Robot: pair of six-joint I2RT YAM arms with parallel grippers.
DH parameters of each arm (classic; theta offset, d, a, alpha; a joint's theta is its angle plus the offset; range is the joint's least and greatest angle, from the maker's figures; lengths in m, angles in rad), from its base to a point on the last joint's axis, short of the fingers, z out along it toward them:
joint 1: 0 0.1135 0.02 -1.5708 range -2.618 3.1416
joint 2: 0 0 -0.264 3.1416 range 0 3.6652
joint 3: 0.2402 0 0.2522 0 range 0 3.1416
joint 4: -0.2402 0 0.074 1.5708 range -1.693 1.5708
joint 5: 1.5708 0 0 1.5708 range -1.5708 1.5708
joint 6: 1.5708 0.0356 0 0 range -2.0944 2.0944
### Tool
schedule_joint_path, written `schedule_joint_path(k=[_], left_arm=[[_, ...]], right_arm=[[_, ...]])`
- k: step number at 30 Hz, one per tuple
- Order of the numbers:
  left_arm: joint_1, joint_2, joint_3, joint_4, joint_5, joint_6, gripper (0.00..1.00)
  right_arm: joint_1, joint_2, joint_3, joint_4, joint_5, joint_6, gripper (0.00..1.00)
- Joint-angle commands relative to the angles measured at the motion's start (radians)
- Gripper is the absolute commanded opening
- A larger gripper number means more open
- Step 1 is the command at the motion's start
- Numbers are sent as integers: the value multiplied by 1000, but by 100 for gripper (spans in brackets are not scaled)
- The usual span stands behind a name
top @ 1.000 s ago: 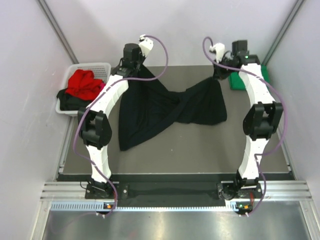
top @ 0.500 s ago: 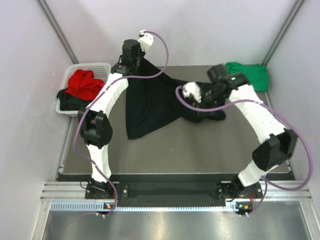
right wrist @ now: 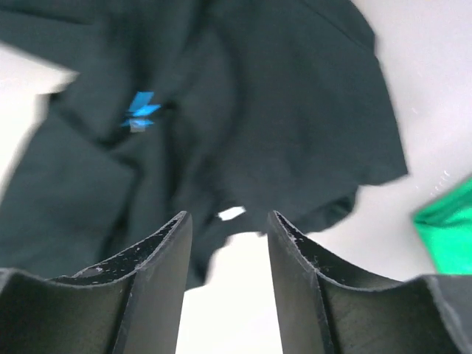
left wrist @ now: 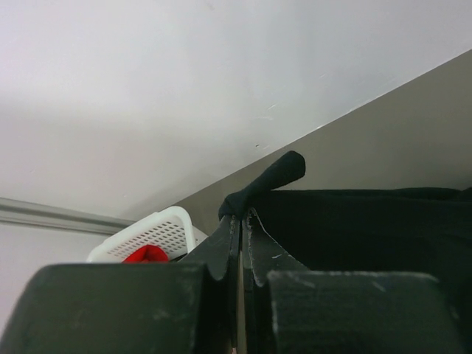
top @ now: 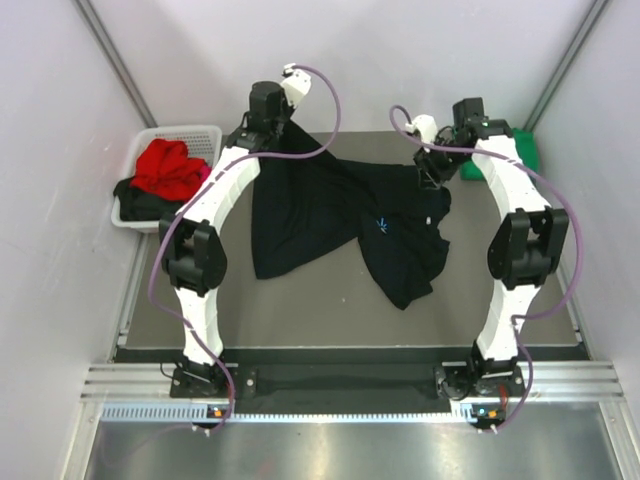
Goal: Fold and stack the t-shirts
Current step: Flatten the tshirt out
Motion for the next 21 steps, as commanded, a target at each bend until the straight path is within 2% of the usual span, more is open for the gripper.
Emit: schedule_joint_path(k=[1,4,9,21], left_arm=[[-5,-16,-15,42,-14,2,0],[-7,-16,-26,39,-18,0,0],[-7,-14,-29,-26,37,-24,0],[-27,-1,-44,-42,51,-47,0]], right_arm=[[-17,75,15,52,40,17,44],[-52,123,0,30,47,31,41],[-164,216,61,-37,-41,147,37],[-237,315,58,-71,-81,170,41]])
